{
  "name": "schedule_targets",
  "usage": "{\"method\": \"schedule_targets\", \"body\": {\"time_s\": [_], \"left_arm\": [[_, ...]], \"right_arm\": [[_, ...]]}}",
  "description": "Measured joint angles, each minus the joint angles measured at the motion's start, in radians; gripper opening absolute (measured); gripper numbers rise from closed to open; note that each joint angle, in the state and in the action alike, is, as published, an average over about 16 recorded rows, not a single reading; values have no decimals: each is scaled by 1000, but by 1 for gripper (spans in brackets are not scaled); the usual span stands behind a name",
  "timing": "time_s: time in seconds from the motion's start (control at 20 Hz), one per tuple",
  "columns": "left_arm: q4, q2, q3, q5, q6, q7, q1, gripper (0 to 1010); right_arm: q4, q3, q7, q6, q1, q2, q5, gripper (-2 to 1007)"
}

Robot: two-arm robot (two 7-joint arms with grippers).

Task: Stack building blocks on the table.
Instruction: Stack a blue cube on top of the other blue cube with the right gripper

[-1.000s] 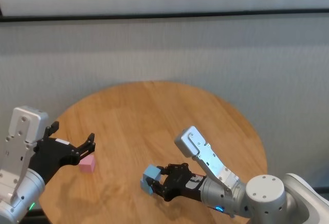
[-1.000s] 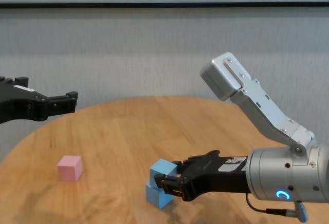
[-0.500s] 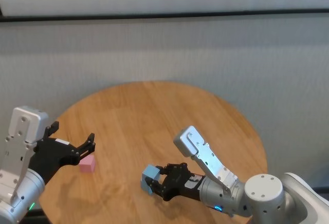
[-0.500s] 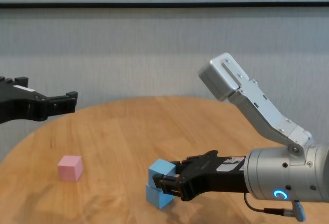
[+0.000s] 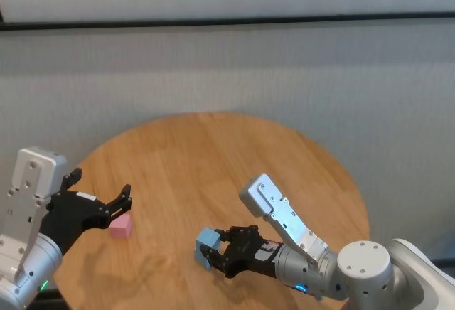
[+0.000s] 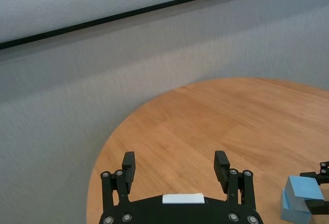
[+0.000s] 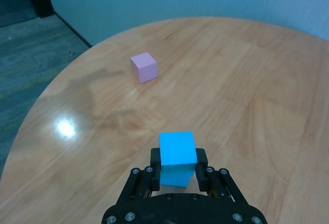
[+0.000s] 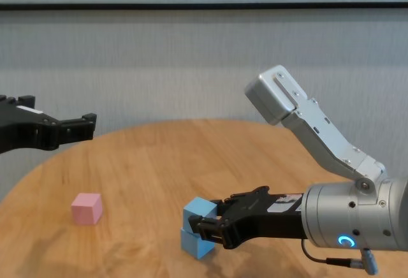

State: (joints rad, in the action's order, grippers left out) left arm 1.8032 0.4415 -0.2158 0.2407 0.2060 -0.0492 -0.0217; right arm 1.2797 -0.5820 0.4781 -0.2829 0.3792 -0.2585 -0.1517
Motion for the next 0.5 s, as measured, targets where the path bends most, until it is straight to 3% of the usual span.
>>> {"method": "schedule_targets", "body": {"time_s": [0.25,0.5], "left_arm": [[0,0,0,0,0,0,0,1003],[0,0,0,0,0,0,0,1003]], "right_arm": [[1,0,0,0,0,0,0,426],[1,0,0,1,0,-1,0,529]]}}
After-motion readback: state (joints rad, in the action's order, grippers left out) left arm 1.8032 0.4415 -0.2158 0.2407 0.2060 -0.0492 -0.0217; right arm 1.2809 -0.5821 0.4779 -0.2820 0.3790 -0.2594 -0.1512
